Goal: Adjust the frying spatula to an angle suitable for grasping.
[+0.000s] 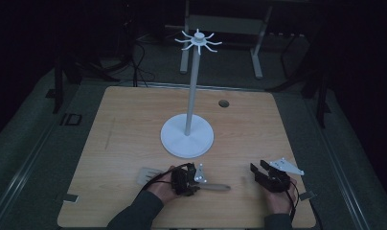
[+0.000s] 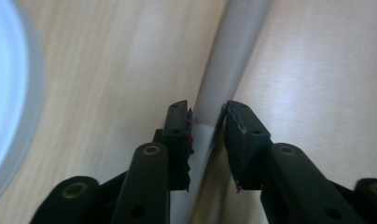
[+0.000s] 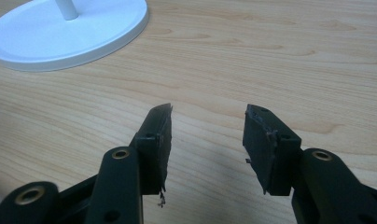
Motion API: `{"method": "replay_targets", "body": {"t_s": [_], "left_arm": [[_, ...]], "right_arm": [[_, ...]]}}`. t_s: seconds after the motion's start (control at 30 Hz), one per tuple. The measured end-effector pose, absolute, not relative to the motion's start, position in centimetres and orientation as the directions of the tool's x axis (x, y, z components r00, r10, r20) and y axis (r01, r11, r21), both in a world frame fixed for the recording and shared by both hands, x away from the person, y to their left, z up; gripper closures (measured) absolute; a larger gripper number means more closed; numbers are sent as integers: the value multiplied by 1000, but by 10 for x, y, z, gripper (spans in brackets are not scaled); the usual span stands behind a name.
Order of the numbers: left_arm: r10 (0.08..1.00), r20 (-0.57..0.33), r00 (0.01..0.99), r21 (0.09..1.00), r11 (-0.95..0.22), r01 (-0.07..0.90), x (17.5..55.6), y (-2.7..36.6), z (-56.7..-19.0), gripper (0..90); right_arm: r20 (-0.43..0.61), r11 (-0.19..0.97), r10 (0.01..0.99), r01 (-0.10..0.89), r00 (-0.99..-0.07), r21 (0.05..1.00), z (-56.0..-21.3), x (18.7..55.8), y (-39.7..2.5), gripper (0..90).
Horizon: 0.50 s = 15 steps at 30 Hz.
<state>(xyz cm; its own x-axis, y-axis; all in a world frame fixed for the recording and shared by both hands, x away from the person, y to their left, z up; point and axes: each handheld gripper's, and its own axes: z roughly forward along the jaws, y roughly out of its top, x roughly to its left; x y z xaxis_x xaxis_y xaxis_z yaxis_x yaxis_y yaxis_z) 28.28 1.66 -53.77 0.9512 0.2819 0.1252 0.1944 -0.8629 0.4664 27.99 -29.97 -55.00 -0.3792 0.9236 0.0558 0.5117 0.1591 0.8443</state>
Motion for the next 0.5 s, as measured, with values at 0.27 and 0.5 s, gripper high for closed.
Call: {"method": "replay_targets", "body": {"t_s": [0.27,0.5], "left_arm": [[396,89,914,425,-845,325,301,27,-534,762],[418,39,907,363,-852,377,309,24,-534,739]], "right_arm": [[60,157,923,516,-380,842,-550,280,-300,517],[60,159,923,517,-381,841,-551,280,-300,516]]}}
